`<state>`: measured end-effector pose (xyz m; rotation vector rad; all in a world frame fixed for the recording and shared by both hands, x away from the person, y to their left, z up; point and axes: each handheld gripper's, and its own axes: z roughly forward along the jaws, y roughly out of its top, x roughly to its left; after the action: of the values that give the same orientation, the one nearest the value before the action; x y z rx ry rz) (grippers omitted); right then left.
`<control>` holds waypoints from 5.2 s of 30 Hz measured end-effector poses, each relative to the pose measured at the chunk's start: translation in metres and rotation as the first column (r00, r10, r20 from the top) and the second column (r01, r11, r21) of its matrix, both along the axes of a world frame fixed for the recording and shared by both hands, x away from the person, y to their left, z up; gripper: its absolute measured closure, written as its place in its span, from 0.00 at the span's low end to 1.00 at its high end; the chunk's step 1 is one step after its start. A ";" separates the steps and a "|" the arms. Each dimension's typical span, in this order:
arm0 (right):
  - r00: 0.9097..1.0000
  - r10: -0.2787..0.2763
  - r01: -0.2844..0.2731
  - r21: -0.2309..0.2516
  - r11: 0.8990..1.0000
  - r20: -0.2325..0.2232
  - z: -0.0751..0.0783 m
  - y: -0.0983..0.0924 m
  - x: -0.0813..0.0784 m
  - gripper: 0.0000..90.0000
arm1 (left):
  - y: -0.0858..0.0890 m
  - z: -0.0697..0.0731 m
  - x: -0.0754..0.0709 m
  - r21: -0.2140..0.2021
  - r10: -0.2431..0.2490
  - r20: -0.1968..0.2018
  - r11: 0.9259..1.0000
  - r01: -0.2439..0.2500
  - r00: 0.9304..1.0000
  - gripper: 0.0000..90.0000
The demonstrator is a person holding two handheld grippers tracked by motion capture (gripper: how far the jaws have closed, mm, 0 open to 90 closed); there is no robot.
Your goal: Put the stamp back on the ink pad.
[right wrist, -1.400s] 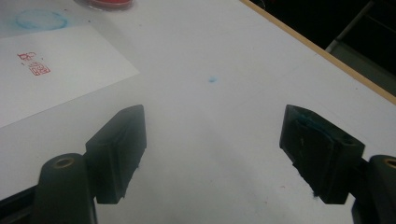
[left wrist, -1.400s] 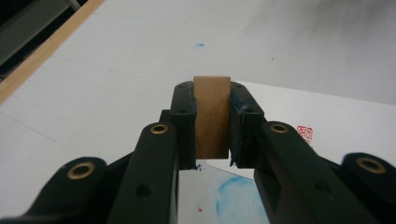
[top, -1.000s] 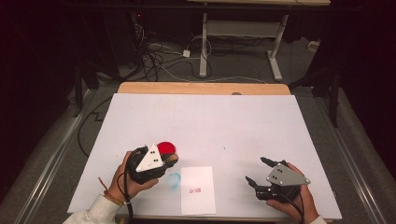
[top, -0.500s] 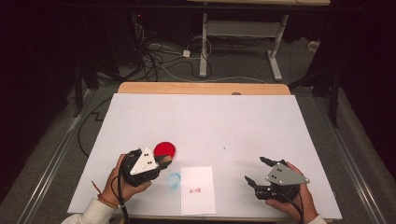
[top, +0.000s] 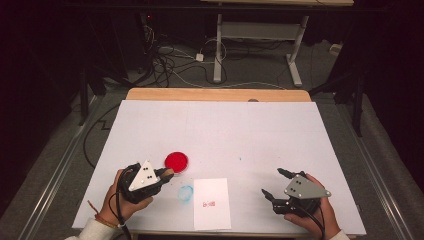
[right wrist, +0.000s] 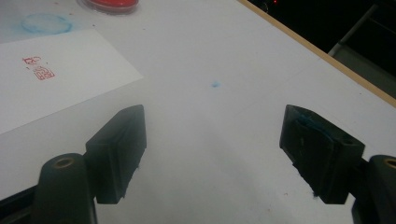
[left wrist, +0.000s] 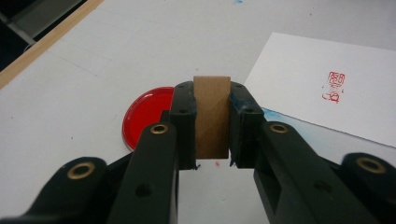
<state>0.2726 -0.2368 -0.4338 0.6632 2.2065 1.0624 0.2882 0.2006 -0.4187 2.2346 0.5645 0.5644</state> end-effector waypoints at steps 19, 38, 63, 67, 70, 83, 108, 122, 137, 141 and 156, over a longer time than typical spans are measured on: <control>1.000 -0.004 0.004 -0.005 1.000 -0.007 -0.001 -0.001 -0.001 0.26 | 0.004 0.004 0.030 0.120 0.051 -0.167 0.992 -0.031 0.985 0.81; 0.999 0.003 -0.004 -0.028 1.000 -0.036 -0.006 0.000 -0.002 0.27 | -0.034 -0.004 0.106 0.303 0.049 -0.396 0.950 0.080 0.917 0.79; 0.999 0.003 -0.004 -0.031 1.000 -0.039 -0.007 0.000 -0.002 0.27 | -0.034 -0.001 0.104 0.213 0.037 -0.321 0.977 0.034 0.946 0.64; 0.999 0.004 -0.005 -0.030 1.000 -0.035 -0.006 0.000 -0.002 0.26 | -0.031 0.007 0.094 0.176 0.037 -0.246 0.984 0.007 0.969 0.50; 0.999 0.001 -0.002 -0.027 1.000 -0.034 -0.006 0.000 -0.002 0.26 | -0.028 0.012 0.086 0.132 0.034 -0.191 0.991 -0.009 0.981 0.41; 1.000 -0.022 0.022 -0.012 1.000 -0.003 -0.001 -0.003 -0.004 0.26 | -0.013 0.020 0.043 -0.068 0.081 0.090 0.995 -0.075 0.993 0.19; 0.998 -0.048 0.048 0.007 0.999 0.036 0.003 -0.007 -0.006 0.23 | 0.007 -0.017 0.007 -0.026 0.128 0.172 0.992 -0.125 0.977 0.19; 0.996 -0.082 0.081 0.024 0.996 0.043 0.001 -0.012 -0.007 0.19 | 0.018 -0.037 -0.009 -0.004 0.157 0.132 0.987 -0.158 0.979 0.17; 0.995 -0.082 0.082 0.006 0.997 0.058 0.002 -0.009 -0.010 0.19 | 0.017 -0.039 -0.014 0.000 0.146 0.137 0.989 -0.147 0.980 0.17; 0.995 -0.080 0.080 0.006 0.997 0.065 0.003 -0.008 -0.011 0.19 | 0.017 -0.039 -0.015 0.008 0.141 0.146 0.990 -0.144 0.979 0.17; 0.994 -0.083 0.084 -0.001 0.996 0.064 0.002 -0.009 -0.010 0.19 | 0.018 -0.038 -0.016 0.010 0.140 0.135 0.990 -0.142 0.981 0.17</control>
<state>0.2628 -0.2456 -0.4319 0.7038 2.1064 1.0234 0.2720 0.2187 -0.4569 2.1666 0.6537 0.7896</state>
